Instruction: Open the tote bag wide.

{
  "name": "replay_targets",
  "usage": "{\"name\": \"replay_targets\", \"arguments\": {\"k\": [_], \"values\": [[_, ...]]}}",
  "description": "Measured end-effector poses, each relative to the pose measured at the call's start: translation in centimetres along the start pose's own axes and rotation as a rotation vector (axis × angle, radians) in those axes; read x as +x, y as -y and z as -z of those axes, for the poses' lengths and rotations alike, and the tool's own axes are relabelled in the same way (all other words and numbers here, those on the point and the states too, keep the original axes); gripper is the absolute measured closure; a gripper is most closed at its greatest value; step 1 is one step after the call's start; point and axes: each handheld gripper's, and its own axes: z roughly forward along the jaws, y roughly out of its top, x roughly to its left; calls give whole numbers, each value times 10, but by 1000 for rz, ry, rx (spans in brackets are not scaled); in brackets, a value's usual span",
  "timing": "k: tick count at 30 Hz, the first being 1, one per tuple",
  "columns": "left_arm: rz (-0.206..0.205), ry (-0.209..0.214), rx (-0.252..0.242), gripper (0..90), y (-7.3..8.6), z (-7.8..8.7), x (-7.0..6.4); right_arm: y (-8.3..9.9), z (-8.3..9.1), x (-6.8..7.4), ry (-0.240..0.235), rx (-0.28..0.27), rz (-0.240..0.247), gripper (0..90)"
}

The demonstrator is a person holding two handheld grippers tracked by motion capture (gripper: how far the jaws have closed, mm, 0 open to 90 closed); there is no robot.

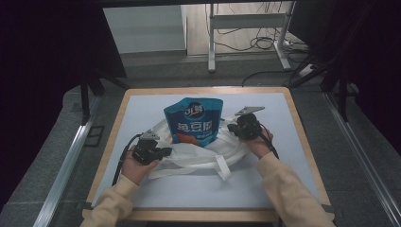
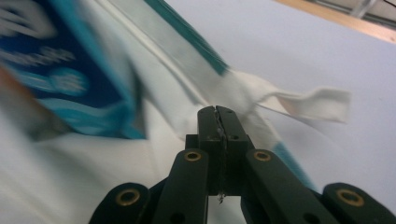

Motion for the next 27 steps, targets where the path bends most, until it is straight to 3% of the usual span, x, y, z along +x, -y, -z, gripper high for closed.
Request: {"name": "replay_targets", "arguments": {"k": [5, 19, 23, 24, 27], "values": [[5, 11, 15, 900, 5, -3, 1, 5, -9, -14, 2, 11, -49, 889], [2, 11, 29, 900, 13, -7, -2, 10, -17, -23, 27, 23, -54, 889], [-5, 47, -9, 900, 11, -2, -4, 8, -8, -22, 9, -24, -59, 889], [-9, 45, -28, 900, 9, 2, -6, 8, 1, -19, 2, -59, -57, 888], [-18, 35, -87, 900, 6, 12, -9, 7, 9, -15, -7, -88, -46, 887]]}}
